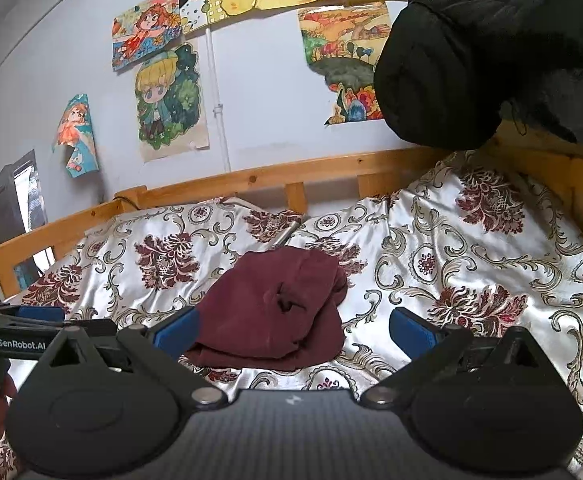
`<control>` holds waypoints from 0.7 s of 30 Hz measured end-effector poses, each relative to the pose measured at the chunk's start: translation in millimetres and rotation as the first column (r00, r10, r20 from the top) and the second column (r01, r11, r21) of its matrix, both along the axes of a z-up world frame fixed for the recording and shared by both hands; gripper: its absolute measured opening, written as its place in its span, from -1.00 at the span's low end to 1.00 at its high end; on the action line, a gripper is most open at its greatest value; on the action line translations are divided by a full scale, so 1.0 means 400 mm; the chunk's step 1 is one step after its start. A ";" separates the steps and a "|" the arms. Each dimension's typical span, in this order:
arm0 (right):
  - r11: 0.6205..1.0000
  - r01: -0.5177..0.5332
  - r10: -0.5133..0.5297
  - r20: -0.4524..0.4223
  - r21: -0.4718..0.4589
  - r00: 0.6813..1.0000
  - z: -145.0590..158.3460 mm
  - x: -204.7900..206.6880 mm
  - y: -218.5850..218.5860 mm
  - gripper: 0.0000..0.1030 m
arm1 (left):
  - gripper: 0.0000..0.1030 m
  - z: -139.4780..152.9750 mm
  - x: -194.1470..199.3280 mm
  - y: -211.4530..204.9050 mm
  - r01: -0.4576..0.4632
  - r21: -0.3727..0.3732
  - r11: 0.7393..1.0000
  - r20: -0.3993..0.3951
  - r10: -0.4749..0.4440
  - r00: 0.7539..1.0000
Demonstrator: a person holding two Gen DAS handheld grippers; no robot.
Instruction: Fold small clothes
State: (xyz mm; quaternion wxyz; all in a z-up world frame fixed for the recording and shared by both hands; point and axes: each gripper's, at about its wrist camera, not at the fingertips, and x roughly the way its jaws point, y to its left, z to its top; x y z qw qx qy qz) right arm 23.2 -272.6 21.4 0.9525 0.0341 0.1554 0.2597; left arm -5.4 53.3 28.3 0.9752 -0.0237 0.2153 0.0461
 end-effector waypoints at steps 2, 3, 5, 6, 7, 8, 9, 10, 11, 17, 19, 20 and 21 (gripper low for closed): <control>1.000 0.001 -0.001 0.003 0.000 1.000 0.001 -0.002 0.001 0.99 | 0.99 -0.001 0.000 0.003 -0.005 -0.011 1.000 -0.003 0.005 1.000; 1.000 0.002 -0.002 0.003 0.000 1.000 0.002 -0.002 0.000 0.99 | 0.99 -0.002 0.001 0.004 -0.008 -0.015 1.000 -0.007 0.008 1.000; 1.000 0.003 -0.003 0.001 0.002 1.000 0.002 -0.001 0.000 0.99 | 0.99 -0.004 0.002 0.006 -0.014 -0.019 1.000 -0.014 0.013 1.000; 1.000 0.003 -0.003 0.000 0.002 1.000 0.002 0.000 0.000 0.99 | 0.99 -0.003 0.004 0.005 -0.016 -0.020 1.000 -0.016 0.015 1.000; 1.000 0.002 -0.002 -0.002 0.002 1.000 0.001 0.000 -0.001 0.99 | 0.99 -0.004 0.004 0.006 -0.017 -0.020 1.000 -0.017 0.017 1.000; 1.000 0.002 -0.002 -0.003 0.002 1.000 0.001 0.001 -0.001 0.99 | 0.99 -0.004 0.003 0.005 -0.019 -0.020 1.000 -0.018 0.019 1.000; 1.000 0.003 -0.003 -0.005 0.002 1.000 0.000 0.002 -0.001 0.99 | 0.99 -0.005 0.004 0.006 -0.021 -0.020 1.000 -0.018 0.020 1.000; 1.000 0.003 -0.003 -0.006 0.003 1.000 0.000 0.003 -0.001 0.99 | 0.99 -0.004 0.003 0.005 -0.022 -0.019 1.000 -0.018 0.022 1.000; 1.000 0.003 -0.003 -0.006 0.003 1.000 0.000 0.003 -0.001 0.99 | 0.99 -0.005 0.003 0.005 -0.023 -0.019 1.000 -0.018 0.022 1.000; 1.000 0.003 -0.003 -0.010 0.004 1.000 -0.002 0.005 -0.001 0.99 | 0.99 -0.004 0.004 0.007 -0.020 -0.020 1.000 -0.019 0.020 1.000; 1.000 0.003 -0.003 -0.009 0.003 1.000 -0.002 0.005 -0.001 0.99 | 0.99 -0.005 0.004 0.007 -0.020 -0.018 1.000 -0.018 0.020 1.000; 1.000 0.004 -0.004 -0.008 0.003 1.000 -0.001 0.005 -0.001 0.99 | 0.99 -0.005 0.004 0.007 -0.019 -0.017 1.000 -0.018 0.019 1.000; 1.000 0.003 -0.003 -0.009 0.003 1.000 -0.001 0.005 -0.002 0.99 | 0.99 -0.005 0.004 0.007 -0.019 -0.017 1.000 -0.019 0.019 1.000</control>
